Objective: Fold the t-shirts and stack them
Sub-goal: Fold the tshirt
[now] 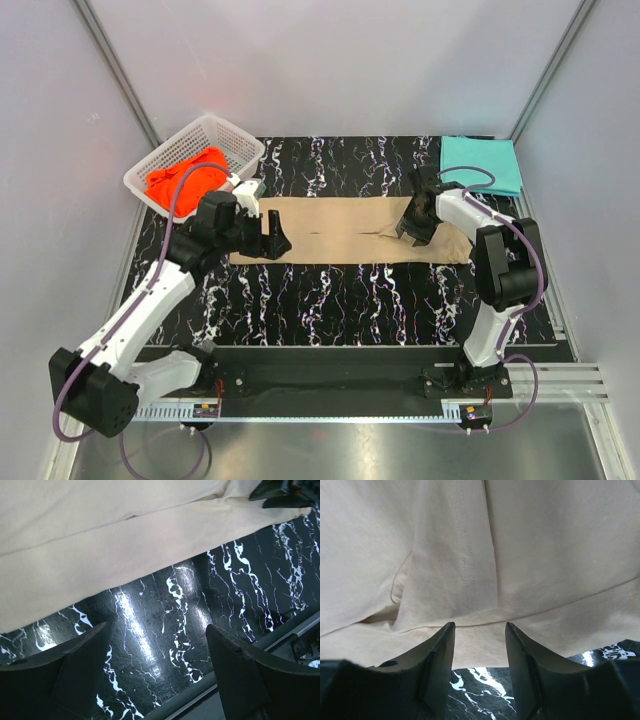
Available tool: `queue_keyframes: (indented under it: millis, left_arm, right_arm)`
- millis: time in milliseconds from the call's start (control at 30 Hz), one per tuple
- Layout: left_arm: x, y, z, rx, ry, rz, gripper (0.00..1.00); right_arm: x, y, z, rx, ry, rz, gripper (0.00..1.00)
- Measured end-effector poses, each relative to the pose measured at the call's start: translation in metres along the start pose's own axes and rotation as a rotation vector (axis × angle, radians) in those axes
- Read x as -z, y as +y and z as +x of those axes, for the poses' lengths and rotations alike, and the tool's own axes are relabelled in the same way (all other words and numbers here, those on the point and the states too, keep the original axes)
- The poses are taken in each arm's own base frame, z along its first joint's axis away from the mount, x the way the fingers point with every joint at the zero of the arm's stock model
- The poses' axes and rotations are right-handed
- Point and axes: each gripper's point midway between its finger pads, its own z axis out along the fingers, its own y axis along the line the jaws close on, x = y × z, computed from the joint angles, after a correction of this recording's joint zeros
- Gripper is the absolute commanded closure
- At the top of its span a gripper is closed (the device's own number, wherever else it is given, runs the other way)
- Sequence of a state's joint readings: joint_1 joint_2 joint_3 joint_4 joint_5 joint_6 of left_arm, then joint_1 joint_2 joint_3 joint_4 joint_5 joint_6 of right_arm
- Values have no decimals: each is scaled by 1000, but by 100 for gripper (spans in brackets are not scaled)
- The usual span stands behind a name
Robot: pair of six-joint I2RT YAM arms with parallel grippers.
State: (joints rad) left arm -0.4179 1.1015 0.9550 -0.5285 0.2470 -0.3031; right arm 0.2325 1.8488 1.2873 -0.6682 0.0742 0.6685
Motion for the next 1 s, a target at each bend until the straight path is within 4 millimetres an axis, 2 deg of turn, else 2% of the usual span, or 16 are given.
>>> queue_keyframes:
  millis: [167,600,700,733,833,867,967,1000]
  left_arm:
    - [13,-7,-9,-55,-53,29,17]
    - [13,-6,-8,-74,-51,25,17]
    - [13,-5,-8,-74,-51,24,17]
    - [14,-5,-8,-73,-52,24,17]
    - [14,-3,-9,-69,-53,19,17]
    - [14,-2,-9,-68,-53,17,17]
    - [14,-1,-9,-66,-53,11,17]
    - [13,0,-9,-65,-53,7,17]
  right_arm:
    - [-4,1,-4,-28,-23,-10,49]
    - [-13,2,-15,-80,-69,-38,54]
    - [-15,1,-16,-95,-75,-43,62]
    - [-16,0,-15,-102,-76,-42,70]
    - [-19,-3,-13,-124,-73,-38,83]
    - [-20,-4,-13,-130,-73,-37,90]
    - [-20,-5,-15,-142,-79,-40,100]
    - [-19,-4,-16,-142,-83,-43,100]
